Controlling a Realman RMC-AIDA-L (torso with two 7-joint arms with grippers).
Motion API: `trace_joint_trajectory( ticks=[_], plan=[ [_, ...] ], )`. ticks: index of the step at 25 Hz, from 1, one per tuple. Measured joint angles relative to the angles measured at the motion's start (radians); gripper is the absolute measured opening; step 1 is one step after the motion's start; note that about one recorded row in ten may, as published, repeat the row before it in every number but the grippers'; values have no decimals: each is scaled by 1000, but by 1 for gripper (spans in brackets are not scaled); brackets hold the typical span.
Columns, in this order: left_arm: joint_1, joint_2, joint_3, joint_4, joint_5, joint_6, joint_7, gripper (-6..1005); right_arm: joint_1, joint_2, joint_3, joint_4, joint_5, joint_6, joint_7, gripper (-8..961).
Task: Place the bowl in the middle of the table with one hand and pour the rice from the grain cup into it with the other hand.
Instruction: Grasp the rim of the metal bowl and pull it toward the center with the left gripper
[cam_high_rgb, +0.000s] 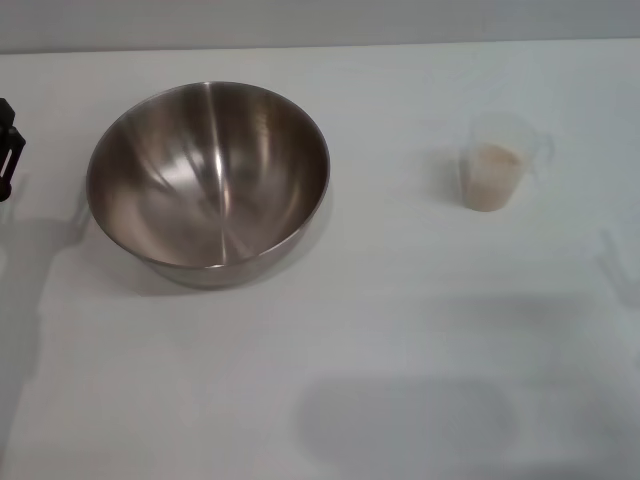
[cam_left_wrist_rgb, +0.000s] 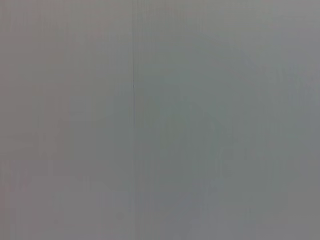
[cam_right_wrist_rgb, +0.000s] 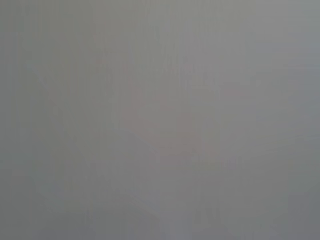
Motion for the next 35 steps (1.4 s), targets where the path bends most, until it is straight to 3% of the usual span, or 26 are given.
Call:
trace_joint_trajectory(
  ticks=[9,19,20,21,22,24,25,26,27,30,33,35],
  plan=[
    [-7,-1,-5,-9,-2,-4,-3,785,3,0,-4,0,0,1,0,836],
    [7,33,-145,-318,56,-345,91,785,15,0,-6,-2,0,6,0,835],
    [52,68,-196,-522,140,-553,90,785,15,0,-6,-2,0,6,0,836],
    [73,84,-219,-639,170,-681,87,785,15,0,-6,-3,0,6,0,836],
    [84,90,-233,-701,182,-764,87,785,15,0,-6,-3,0,6,0,836],
    [84,90,-233,-701,182,-764,87,785,15,0,-5,-3,0,6,0,837],
    [98,98,-258,-792,194,-895,86,786,15,0,-4,-3,0,6,0,837],
    [98,98,-258,-792,194,-895,86,786,15,0,-4,-4,0,7,0,837],
    [101,97,-349,-1004,202,-1288,91,786,15,0,-4,-4,0,7,0,837],
    [51,88,-446,-1174,195,-1714,99,786,15,0,-3,-5,0,9,0,836],
    [-1,80,-509,-1252,156,-1957,139,786,15,0,-2,-5,0,11,0,836],
    [-16,72,-538,-1261,122,-2026,176,786,15,0,-5,-5,0,13,0,837]
  ],
)
